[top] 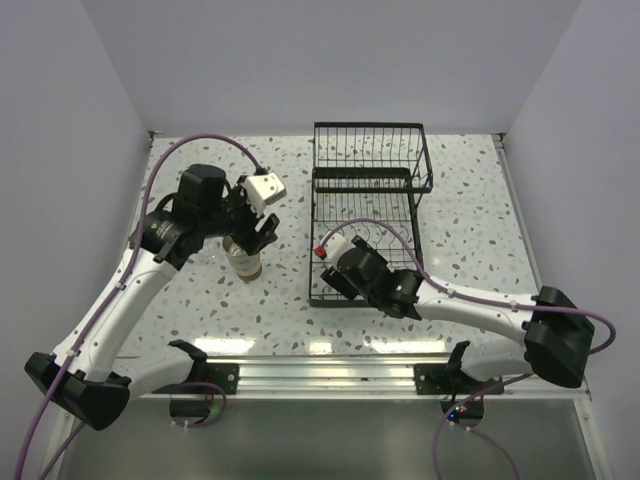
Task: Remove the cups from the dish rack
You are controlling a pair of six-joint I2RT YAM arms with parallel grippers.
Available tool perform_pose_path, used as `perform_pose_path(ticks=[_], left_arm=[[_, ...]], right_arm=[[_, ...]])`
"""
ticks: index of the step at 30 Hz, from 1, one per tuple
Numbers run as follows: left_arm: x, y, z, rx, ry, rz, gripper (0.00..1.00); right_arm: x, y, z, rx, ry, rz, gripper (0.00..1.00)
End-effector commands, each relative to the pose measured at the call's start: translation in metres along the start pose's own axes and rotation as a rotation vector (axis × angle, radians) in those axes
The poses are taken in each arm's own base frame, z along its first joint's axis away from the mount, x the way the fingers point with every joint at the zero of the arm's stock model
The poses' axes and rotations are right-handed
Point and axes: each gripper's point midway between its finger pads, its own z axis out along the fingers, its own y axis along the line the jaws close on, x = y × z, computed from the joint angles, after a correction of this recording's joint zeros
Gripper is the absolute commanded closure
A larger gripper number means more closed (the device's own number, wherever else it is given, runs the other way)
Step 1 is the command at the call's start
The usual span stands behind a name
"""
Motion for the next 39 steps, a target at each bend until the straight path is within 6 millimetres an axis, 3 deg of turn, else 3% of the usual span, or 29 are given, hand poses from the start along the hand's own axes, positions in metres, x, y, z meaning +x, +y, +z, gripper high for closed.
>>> perform_pose_path(ticks=[1, 4, 7, 8, 12, 16, 18, 27, 28, 30, 31, 36, 39], left_arm=[[-0.014, 0.0, -0.011, -0.003, -0.05, 0.036, 0.28], [-0.013, -0.001, -0.013, -0.005, -0.051, 0.037, 0.28], [-0.015, -0.001, -0.017, -0.01, -0.058, 0.04, 0.28], [-0.015, -0.002, -0.018, -0.01, -0.058, 0.041, 0.28], [-0.018, -0.003, -0.022, -0.013, -0.069, 0.042, 0.28], [-0.018, -0.003, -0.024, -0.016, -0.073, 0.042, 0.28], [-0.017, -0.004, -0.024, -0.016, -0.073, 0.039, 0.28], [-0.015, -0.006, -0.019, 0.003, -0.061, 0.02, 0.28], [-0.014, -0.005, -0.017, 0.005, -0.056, 0.014, 0.28], [-0.012, -0.007, -0.012, 0.021, -0.046, 0.003, 0.29], [-0.014, -0.007, -0.01, 0.025, -0.044, -0.005, 0.29], [-0.051, -0.021, -0.012, 0.027, -0.087, 0.017, 0.22], [-0.064, -0.024, -0.007, 0.035, -0.109, 0.011, 0.2]], right_arm=[[-0.008, -0.009, 0.007, 0.065, 0.014, -0.032, 0.26], [-0.003, -0.013, 0.015, 0.126, 0.028, -0.022, 0.3], [-0.002, -0.022, 0.018, 0.191, 0.033, -0.011, 0.42], [-0.002, -0.024, 0.018, 0.205, 0.032, -0.001, 0.51], [-0.004, -0.03, 0.018, 0.235, 0.02, 0.032, 0.71], [0.0, -0.033, 0.018, 0.237, 0.023, 0.067, 0.85], [-0.003, -0.04, 0.014, 0.247, 0.015, 0.097, 0.98], [-0.025, -0.065, -0.011, 0.175, -0.005, 0.307, 1.0], [-0.041, -0.07, -0.019, 0.175, -0.027, 0.357, 1.0], [-0.046, -0.07, -0.03, 0.154, 0.002, 0.379, 1.0], [-0.065, -0.076, -0.038, 0.153, -0.031, 0.435, 1.0], [-0.101, -0.073, -0.058, 0.097, -0.005, 0.513, 1.0], [-0.115, -0.067, -0.056, 0.067, -0.012, 0.564, 1.0]])
